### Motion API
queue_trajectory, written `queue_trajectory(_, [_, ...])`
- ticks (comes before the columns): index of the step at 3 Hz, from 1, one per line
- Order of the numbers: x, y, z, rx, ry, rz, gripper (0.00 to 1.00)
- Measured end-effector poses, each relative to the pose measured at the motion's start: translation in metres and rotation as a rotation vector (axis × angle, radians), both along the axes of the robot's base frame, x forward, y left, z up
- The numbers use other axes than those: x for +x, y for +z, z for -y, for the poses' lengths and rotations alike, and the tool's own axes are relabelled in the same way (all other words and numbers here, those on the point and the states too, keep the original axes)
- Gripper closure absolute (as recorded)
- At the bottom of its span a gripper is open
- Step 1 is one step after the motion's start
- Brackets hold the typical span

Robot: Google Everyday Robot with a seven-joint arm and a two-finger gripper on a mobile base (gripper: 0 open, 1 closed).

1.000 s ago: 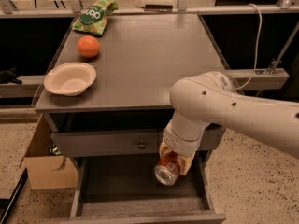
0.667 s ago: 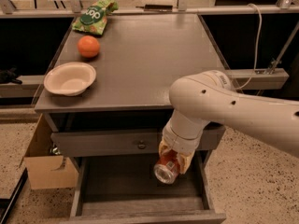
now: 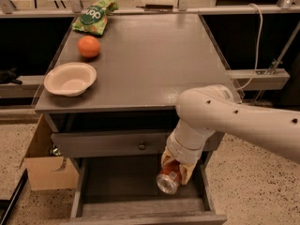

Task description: Place coke can into middle drawer

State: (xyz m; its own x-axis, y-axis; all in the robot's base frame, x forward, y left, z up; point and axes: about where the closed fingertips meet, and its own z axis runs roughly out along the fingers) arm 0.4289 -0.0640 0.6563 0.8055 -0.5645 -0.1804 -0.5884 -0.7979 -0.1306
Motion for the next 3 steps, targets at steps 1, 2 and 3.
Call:
queue_trajectory(1, [-0.031,-0.038,0.011,0.045,-0.041,-0.061,1.00])
queue_trajectory(2, [-0.033,-0.042,0.014,0.057,-0.049,-0.064,1.00])
queue_trajectory(3, [-0.022,-0.039,0.009,0.138,-0.053,-0.054,1.00])
